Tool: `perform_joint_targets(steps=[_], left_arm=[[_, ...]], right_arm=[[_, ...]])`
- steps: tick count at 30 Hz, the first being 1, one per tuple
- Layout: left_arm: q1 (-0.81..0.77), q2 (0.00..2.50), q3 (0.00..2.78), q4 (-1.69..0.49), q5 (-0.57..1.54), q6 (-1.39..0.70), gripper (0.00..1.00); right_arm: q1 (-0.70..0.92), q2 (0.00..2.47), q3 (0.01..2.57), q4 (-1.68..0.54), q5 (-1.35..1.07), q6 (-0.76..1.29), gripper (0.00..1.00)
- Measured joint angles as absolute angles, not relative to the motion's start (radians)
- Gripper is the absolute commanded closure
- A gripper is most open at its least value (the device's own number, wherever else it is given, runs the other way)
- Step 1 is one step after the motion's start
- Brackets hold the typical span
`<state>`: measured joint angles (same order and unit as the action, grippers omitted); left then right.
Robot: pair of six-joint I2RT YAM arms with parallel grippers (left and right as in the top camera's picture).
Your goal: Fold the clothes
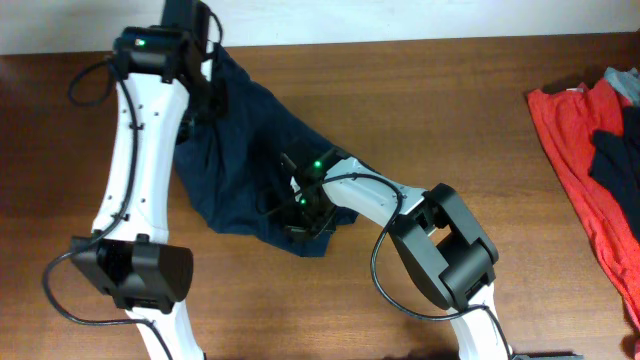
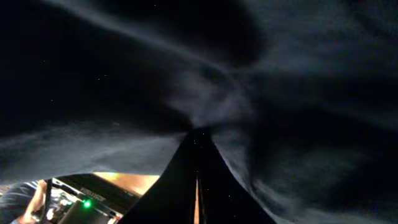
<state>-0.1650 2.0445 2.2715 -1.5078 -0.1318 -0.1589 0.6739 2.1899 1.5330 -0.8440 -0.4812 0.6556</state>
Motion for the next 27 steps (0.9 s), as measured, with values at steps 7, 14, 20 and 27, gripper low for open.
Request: perform_joint_targets(steps=[7,14,20,27], left_arm=[[-0.25,2.046,2.271,-1.507,-0.131,-0.154,0.99],[-0.339,2.047,2.271,-1.503,-0.132,-0.155,0.99],[-0.43,2.078,2.273,-1.499,-0.178,-0.218,0.99],[-0.533,2.204,2.275,-1.473,-0.289,-0.338,0.99]], right_arm=[[0.525,2.088,1.517,-0.897,-0.424,0.574,0.96],[0.348,1.81,1.518,-0.987,-0.402,0.46,0.96],[0.175,1.768,1.518,-1.056,-0.401,0.44,0.96],[0.044,1.769,1.518,-1.071,-0.385,0.446,0.95]])
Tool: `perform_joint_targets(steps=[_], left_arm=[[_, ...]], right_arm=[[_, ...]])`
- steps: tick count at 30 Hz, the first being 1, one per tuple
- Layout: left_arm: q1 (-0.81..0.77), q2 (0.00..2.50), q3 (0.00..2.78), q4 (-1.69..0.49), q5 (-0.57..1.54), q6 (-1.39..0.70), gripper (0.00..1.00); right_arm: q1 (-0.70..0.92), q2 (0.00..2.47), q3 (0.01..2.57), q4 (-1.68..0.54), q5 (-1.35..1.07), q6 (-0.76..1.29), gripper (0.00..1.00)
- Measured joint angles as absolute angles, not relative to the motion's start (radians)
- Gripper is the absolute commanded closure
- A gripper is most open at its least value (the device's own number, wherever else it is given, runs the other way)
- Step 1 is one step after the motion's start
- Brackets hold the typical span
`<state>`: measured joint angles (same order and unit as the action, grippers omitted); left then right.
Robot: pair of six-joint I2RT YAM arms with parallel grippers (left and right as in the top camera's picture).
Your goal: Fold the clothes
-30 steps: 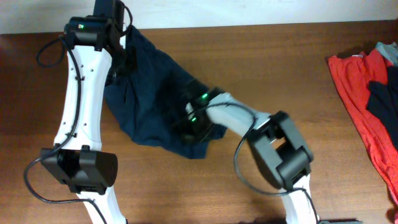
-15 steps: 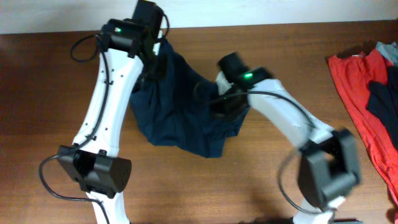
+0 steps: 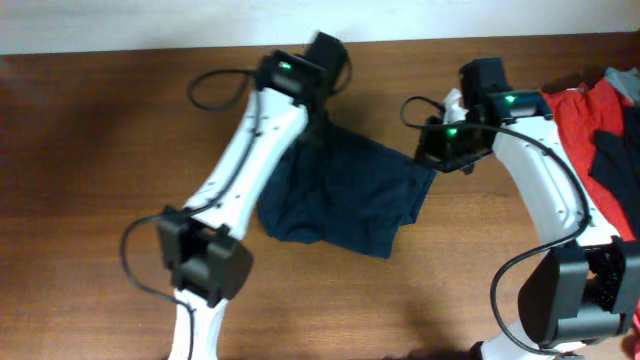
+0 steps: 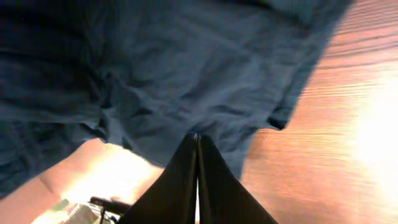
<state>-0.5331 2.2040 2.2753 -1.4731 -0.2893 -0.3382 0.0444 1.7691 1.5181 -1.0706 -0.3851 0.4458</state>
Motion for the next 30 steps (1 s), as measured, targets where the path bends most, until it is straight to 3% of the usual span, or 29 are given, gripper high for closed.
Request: perform_joint_targets(steps=[14,25,30], left_arm=[[-0.628,2.318,2.276,-1.459,-0.367,-0.438,0.99],[-0.65,2.319,2.296,-1.505,-0.364,-0.44,0.99],[-0.67,2.328,2.429,-1.591,-0.363,-0.44,0.99]], right_arm=[[-0.109,1.9,1.362,-0.987,-0.202,0.469,0.96],[-0.103,1.976,1.232,-0.798,-0.325,0.456,0.96],[-0.103,1.973,1.2,-0.733,-0.409,0.452,0.96]])
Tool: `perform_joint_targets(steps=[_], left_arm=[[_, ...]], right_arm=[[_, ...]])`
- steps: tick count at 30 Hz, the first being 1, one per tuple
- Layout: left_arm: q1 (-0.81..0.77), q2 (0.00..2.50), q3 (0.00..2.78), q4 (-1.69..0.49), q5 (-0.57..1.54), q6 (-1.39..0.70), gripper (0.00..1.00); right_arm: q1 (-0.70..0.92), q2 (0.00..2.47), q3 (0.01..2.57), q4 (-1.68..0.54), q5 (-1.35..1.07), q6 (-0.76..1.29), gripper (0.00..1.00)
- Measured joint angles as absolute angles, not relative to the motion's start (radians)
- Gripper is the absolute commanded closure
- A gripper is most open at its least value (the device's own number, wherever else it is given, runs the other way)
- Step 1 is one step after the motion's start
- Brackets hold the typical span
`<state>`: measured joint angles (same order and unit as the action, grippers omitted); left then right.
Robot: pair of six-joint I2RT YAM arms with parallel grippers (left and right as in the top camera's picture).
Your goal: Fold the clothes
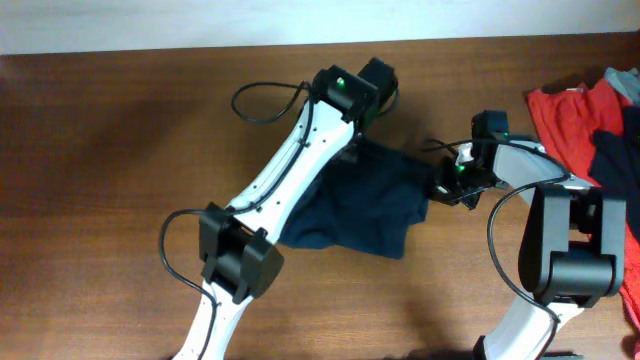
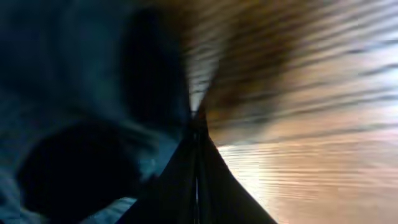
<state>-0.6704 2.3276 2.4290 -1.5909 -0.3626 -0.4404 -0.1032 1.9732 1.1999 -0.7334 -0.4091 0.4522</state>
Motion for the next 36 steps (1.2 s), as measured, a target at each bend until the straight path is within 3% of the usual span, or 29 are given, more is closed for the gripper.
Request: perform_joint_targets(steps=[5,27,36], left_arm=[[-0.733,2.328,2.596,-1.608,-0.36,-0.443,0.99],[-0.889,2.525,2.59,-1.499,-0.221,-0.447,0.99],[-0.89,2.531,2.588,-1.497,-0.198,-0.447,0.99]], right_arm=[[-0.104,1.985,1.193,-0.722,-0.473,0.448,0.96],[-0.12,2.001,1.192,-0.766,-0.548,0.448,0.96],[-0.357,1.978,1.172,-0.849,-0.533,0.445,0.96]])
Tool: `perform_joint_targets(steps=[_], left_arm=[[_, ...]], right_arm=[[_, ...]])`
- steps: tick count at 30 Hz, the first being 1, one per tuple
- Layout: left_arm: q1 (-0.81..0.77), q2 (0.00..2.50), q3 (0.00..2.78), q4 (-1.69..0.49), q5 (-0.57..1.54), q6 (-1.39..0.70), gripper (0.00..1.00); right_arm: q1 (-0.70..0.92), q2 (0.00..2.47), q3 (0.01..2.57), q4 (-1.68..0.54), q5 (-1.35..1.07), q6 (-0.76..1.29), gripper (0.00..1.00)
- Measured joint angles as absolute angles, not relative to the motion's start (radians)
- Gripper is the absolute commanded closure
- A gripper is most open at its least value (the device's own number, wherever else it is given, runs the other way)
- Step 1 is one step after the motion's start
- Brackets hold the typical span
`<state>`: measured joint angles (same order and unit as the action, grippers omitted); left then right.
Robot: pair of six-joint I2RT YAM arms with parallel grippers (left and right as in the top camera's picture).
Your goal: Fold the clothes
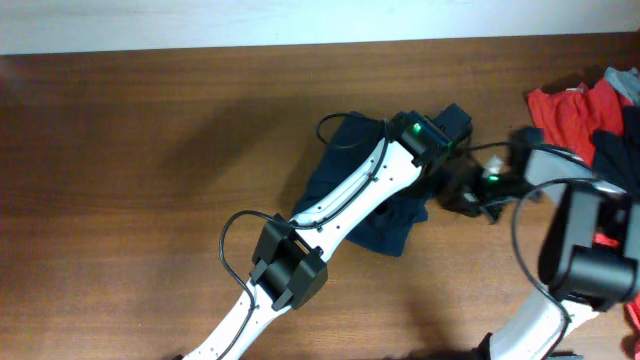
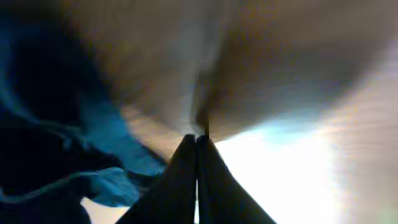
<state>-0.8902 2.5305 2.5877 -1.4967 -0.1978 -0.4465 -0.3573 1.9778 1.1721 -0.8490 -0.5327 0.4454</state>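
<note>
A navy garment (image 1: 392,226) lies bunched near the middle of the wooden table (image 1: 150,160), largely under my left arm. My left gripper (image 1: 447,124) sits at the garment's upper right corner, its fingers hidden under the wrist. My right gripper (image 1: 463,197) is low over the table, just right of the garment's right edge. The right wrist view is blurred. In it my right gripper (image 2: 198,138) is shut, with blue cloth (image 2: 62,155) lying against the left side of its fingers (image 2: 177,186). No fabric shows between the tips.
A pile of red and dark clothes (image 1: 570,115) lies at the table's right edge, close behind my right arm. The table's far edge meets a pale wall along the top of the overhead view.
Both grippers have moved right and now stand closer together. The garment is more bunched and further right, under my left arm. My right gripper now stands slightly past the cloth's edge.
At first the garment lay at the left, with my left gripper at its far corner and my right shut in its near folds. Then it hung spread between both grippers mid-table. Later it lay further right with the grippers nearer each other, and now lies bunched.
</note>
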Motion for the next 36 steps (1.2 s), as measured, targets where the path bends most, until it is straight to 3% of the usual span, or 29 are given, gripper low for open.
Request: perform_joint_targets(steps=[2,4,6,11,17,25,31,36], left_arm=[[-0.89,2.531,2.588,-1.492,-0.196,-0.447,0.87],[-0.89,2.531,2.588,-1.472,-0.187,-0.448,0.59],[-0.891,2.531,2.588,-1.445,-0.172,-0.451,0.38],[-0.892,2.543,2.588,-1.431,-0.141,-0.453,0.29],[-0.889,2.568,2.661,-1.532,-0.13,-0.414,0.27],[-0.846,2.538,3.006,-1.681,-0.218,-0.362,0.24],[-0.717,2.466,3.054,-1.683,-0.241,-0.334,0.45],[-0.555,2.487,3.014,-1.665,-0.099,-0.255,0.62]], right_arm=[[-0.432,1.966,1.172,-0.86,-0.515,0.442,0.96],[-0.502,1.946,1.172,-0.871,-0.515,0.439,0.96],[-0.545,1.922,1.172,-0.879,-0.527,0.434,0.96],[-0.567,1.885,1.172,-0.89,-0.563,0.412,0.96],[-0.553,1.879,1.172,-0.854,-0.611,0.36,0.95],[-0.502,1.716,1.17,-0.789,-0.729,0.253,0.95],[-0.324,1.538,1.171,-0.789,-0.754,0.184,0.91],[-0.084,1.522,1.171,-0.793,-0.7,0.16,0.91]])
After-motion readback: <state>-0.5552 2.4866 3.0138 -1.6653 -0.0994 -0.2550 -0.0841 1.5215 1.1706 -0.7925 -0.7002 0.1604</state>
